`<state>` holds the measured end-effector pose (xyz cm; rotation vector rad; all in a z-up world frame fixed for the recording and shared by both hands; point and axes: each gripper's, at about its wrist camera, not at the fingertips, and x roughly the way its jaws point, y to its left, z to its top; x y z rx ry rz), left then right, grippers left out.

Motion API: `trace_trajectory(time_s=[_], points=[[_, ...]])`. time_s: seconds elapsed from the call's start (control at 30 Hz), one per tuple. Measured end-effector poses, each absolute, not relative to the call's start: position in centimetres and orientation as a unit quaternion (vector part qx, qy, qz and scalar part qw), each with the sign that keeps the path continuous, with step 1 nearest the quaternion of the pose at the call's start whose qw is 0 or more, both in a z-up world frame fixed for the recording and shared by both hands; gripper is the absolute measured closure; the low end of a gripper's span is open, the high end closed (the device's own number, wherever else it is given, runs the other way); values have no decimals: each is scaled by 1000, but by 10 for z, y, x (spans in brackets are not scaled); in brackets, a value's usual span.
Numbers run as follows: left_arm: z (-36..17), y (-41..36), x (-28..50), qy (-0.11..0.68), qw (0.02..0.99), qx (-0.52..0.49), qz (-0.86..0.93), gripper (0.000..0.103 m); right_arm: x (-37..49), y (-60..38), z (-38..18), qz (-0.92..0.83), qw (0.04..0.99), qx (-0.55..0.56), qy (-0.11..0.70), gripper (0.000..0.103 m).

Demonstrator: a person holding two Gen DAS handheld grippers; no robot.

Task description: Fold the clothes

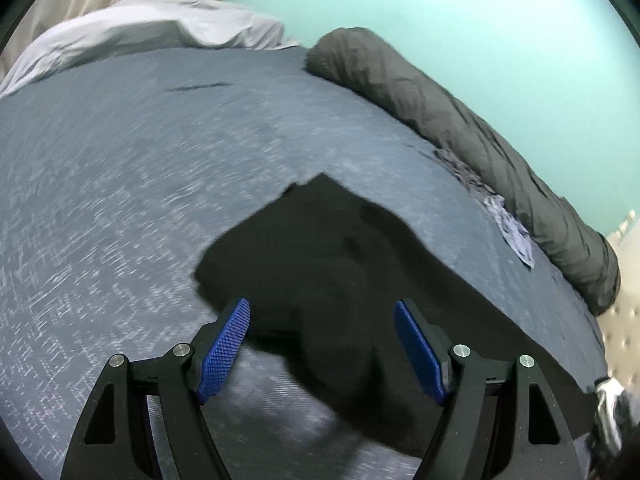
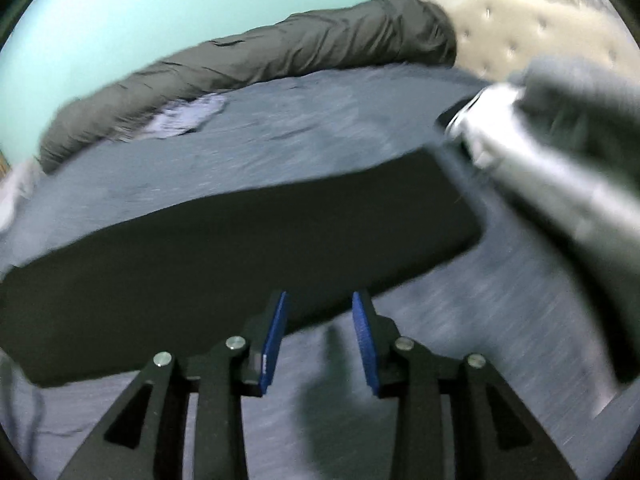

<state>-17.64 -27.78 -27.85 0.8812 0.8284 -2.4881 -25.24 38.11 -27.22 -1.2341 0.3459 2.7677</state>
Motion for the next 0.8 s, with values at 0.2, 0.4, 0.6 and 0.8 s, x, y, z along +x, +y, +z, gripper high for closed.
trace_trajectory(time_s=[0.2, 0.4, 0.6, 0.8], points=[[-300, -303, -171, 337, 190, 320, -865, 25, -246, 336, -290, 887, -7, -427, 175, 63], [-311, -308, -179, 373, 156, 316, -858, 25, -245, 311, -302, 880, -45, -429, 200, 61], [-317, -306, -184, 383, 142, 316, -856, 25, -246, 301, -308, 874, -71, -433, 209, 61], [-323, -304, -190, 397, 128, 317, -852, 28, -249, 301, -314, 869, -75, -438, 219, 61]])
